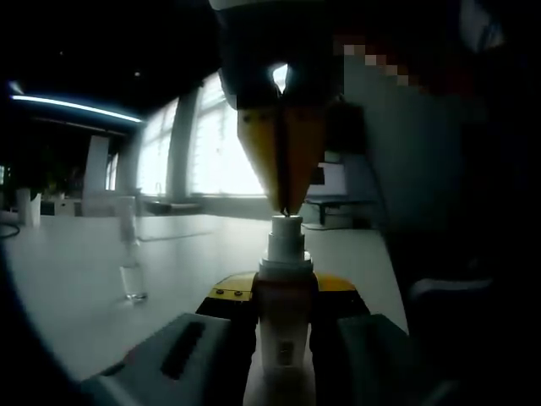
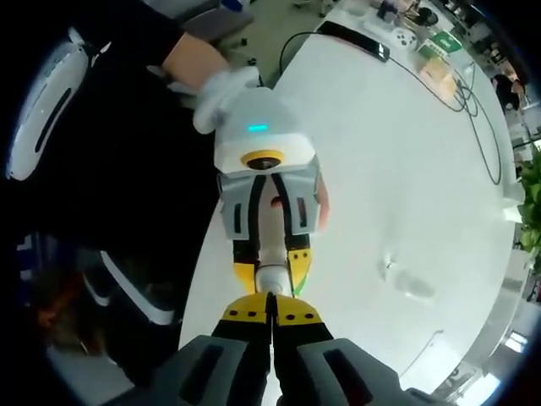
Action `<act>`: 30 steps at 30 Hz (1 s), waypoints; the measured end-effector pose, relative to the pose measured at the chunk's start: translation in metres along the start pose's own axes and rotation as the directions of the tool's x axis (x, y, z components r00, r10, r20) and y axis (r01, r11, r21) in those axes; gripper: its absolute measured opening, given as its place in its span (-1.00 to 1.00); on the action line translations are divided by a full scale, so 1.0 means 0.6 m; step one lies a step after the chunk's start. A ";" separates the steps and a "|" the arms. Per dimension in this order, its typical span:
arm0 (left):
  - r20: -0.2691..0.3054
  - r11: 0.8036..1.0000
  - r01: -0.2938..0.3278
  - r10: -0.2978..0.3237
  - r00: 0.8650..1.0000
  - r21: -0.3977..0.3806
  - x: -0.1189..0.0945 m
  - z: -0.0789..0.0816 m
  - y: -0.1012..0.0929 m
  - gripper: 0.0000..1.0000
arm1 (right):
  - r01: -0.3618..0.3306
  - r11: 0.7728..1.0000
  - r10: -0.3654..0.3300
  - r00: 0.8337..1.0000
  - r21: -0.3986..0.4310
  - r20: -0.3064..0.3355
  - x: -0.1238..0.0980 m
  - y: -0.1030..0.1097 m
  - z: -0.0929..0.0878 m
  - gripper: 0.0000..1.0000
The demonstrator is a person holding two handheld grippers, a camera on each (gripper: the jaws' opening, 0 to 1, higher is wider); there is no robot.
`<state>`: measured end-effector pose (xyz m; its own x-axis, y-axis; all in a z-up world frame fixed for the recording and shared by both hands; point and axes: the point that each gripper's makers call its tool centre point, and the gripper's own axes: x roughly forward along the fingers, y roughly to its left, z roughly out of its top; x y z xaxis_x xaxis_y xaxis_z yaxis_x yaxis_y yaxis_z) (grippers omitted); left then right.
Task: Clamp pump bottle remove cover press pump head put on cover
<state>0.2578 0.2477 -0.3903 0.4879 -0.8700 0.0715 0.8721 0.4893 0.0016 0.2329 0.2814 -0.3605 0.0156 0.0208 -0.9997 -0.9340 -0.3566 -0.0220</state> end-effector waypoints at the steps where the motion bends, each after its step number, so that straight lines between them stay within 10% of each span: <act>1: 0.000 1.000 0.000 0.000 1.000 0.000 0.000 0.000 0.000 -0.72 | -0.001 1.000 0.001 1.000 0.001 0.002 0.001 0.000 0.000 -1.00; 30: 0.000 1.000 0.000 0.000 1.000 -0.001 0.001 0.000 0.001 -0.72 | 0.012 1.000 -0.012 1.000 -0.011 0.018 -0.005 0.000 -0.002 -1.00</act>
<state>0.2586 0.2478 -0.3901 0.4879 -0.8699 0.0718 0.8722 0.4892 0.0004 0.2336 0.2802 -0.3576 0.0206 0.0417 -0.9989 -0.9299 -0.3663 -0.0345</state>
